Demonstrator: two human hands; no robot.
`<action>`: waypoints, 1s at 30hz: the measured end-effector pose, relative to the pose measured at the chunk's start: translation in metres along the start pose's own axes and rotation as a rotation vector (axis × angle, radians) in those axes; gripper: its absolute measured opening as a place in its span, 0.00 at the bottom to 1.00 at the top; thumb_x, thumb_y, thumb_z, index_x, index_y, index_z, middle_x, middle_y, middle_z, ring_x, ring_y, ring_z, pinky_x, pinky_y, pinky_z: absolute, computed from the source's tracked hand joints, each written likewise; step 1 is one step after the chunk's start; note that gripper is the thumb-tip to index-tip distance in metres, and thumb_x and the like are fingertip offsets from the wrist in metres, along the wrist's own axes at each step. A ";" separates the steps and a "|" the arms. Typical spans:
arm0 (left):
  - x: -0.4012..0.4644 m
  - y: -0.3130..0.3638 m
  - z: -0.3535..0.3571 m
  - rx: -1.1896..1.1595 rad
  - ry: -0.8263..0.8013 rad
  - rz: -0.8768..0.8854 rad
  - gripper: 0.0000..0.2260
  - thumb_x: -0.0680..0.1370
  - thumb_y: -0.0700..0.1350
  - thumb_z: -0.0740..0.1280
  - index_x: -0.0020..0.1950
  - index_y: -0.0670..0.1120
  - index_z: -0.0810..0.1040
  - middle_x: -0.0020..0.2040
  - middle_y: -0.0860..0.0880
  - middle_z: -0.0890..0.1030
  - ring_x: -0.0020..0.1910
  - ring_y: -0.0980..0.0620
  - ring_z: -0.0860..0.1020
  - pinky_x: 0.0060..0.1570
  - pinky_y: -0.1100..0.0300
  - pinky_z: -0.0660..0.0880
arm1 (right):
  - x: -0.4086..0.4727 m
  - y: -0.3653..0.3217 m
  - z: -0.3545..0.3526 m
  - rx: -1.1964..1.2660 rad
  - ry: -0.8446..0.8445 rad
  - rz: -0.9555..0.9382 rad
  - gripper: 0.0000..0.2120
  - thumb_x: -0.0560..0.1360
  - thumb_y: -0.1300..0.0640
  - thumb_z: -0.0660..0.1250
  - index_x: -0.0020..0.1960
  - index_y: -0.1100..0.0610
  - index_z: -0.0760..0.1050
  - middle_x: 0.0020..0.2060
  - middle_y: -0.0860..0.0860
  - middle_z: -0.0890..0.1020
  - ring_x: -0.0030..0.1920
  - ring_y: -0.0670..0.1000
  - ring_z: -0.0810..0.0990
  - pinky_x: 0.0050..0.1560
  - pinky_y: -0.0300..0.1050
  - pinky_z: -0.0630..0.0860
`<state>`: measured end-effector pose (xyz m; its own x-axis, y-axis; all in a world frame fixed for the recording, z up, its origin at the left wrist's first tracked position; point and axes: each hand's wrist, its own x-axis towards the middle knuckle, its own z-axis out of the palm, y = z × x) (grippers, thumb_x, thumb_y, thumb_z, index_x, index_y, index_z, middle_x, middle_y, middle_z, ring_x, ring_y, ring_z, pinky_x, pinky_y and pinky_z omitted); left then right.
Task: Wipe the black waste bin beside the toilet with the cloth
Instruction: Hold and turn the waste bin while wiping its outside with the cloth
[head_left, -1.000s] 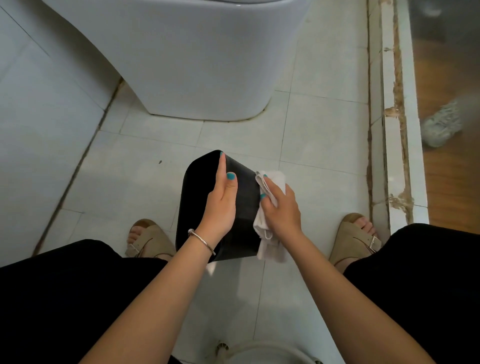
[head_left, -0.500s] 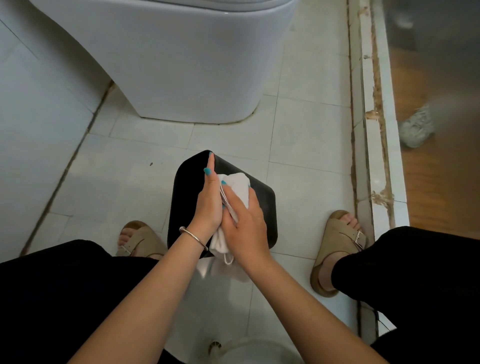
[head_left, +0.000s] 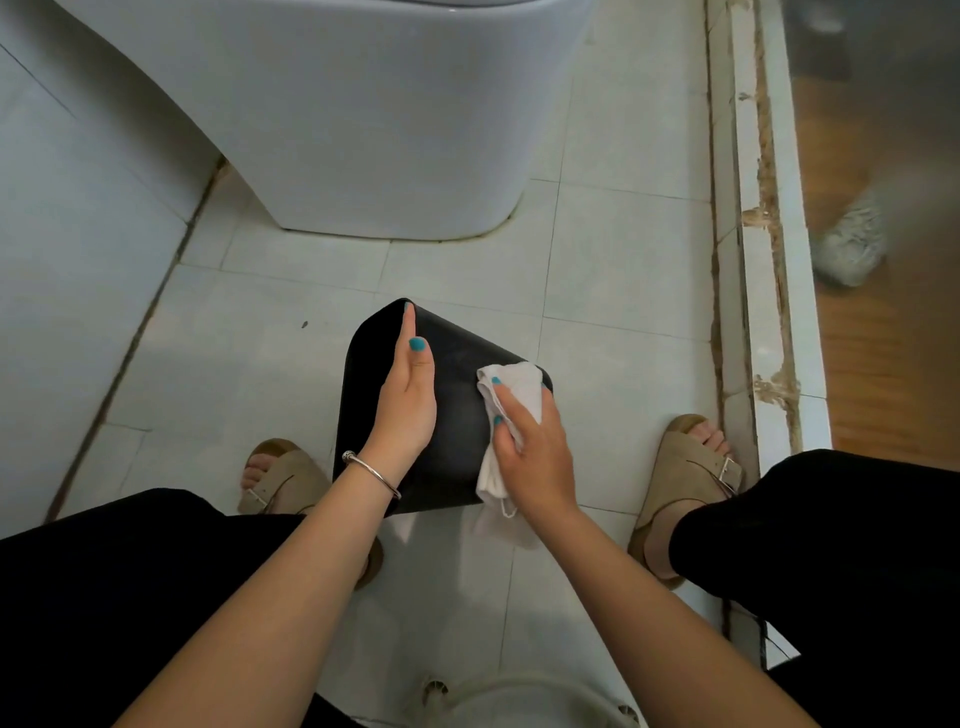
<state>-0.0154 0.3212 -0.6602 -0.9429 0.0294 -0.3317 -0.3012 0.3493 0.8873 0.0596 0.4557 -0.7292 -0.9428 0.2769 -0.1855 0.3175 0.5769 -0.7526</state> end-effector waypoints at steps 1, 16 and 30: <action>0.000 0.001 0.001 -0.003 0.000 0.003 0.22 0.81 0.61 0.45 0.76 0.64 0.49 0.52 0.69 0.68 0.38 0.82 0.65 0.42 0.76 0.61 | 0.003 0.010 -0.002 -0.011 -0.006 0.054 0.21 0.80 0.50 0.56 0.71 0.37 0.66 0.75 0.48 0.60 0.65 0.53 0.71 0.59 0.46 0.73; -0.001 0.009 0.018 -0.137 0.002 -0.008 0.23 0.80 0.61 0.45 0.76 0.62 0.52 0.76 0.60 0.56 0.71 0.63 0.55 0.65 0.66 0.53 | -0.001 0.016 -0.009 0.009 -0.006 0.258 0.21 0.81 0.50 0.55 0.74 0.39 0.62 0.72 0.54 0.62 0.62 0.58 0.73 0.59 0.49 0.74; 0.007 0.005 0.020 -0.148 0.063 -0.119 0.22 0.81 0.62 0.43 0.74 0.64 0.58 0.74 0.53 0.64 0.70 0.52 0.66 0.65 0.60 0.63 | -0.049 -0.065 0.000 0.150 0.074 -0.190 0.22 0.77 0.51 0.59 0.72 0.47 0.69 0.62 0.54 0.68 0.52 0.51 0.74 0.50 0.46 0.78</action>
<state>-0.0202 0.3420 -0.6647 -0.9049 -0.0642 -0.4207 -0.4245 0.2050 0.8819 0.0856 0.4046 -0.6711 -0.9724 0.2331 0.0112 0.1111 0.5048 -0.8561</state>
